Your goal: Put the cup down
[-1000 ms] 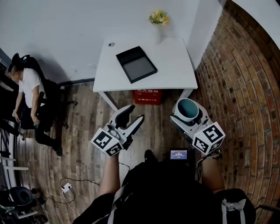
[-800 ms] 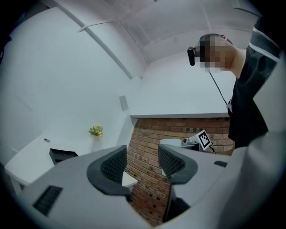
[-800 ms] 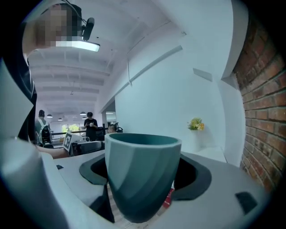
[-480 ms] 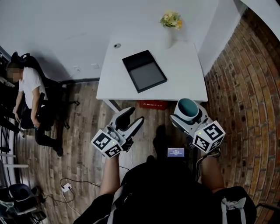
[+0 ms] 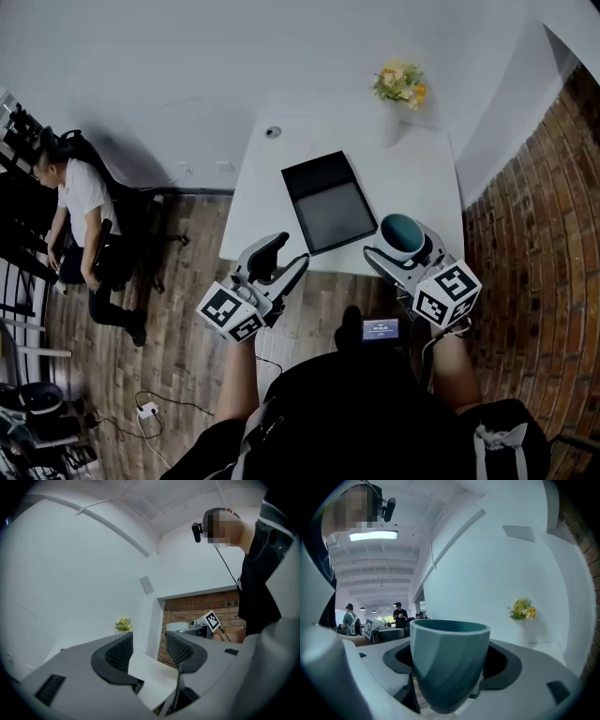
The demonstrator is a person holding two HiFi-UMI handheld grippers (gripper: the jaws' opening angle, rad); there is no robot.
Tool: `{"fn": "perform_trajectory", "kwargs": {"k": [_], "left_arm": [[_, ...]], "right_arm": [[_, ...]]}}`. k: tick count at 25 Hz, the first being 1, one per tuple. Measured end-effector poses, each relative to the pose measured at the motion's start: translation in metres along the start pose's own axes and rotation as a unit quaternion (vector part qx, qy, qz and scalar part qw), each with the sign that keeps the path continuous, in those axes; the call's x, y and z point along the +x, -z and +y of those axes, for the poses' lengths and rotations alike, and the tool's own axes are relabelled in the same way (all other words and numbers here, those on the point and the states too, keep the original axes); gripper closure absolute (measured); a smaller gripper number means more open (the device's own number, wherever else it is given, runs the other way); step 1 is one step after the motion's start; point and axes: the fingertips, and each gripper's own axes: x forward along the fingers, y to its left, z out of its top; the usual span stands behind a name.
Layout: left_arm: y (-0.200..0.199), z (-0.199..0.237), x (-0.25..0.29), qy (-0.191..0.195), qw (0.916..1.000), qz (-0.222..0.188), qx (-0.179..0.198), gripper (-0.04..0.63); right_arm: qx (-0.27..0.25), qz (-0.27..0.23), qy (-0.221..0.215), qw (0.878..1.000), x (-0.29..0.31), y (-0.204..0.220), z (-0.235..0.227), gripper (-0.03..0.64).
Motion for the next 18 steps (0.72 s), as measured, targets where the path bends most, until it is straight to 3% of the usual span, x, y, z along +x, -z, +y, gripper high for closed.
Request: {"fn": "perform_trajectory", "kwargs": {"k": [3,10,18], "left_arm": [[-0.005,0.02,0.028,-0.007,0.9996,0.015,0.021,0.368],[-0.003,0.056,0.068,-0.019,0.9993,0.027,0.017,0.368],[0.008,0.073,0.074,0.003,0.9992,0.041,-0.003,0.368]], "right_arm": [[0.001,-0.003,-0.008,1.0,0.022,-0.013,-0.03,0.225],[0.014,0.01,-0.016,1.0,0.056,-0.016,-0.077,0.225],[0.026,0.022,0.008,0.999,0.071,-0.01,-0.084,0.225]]}}
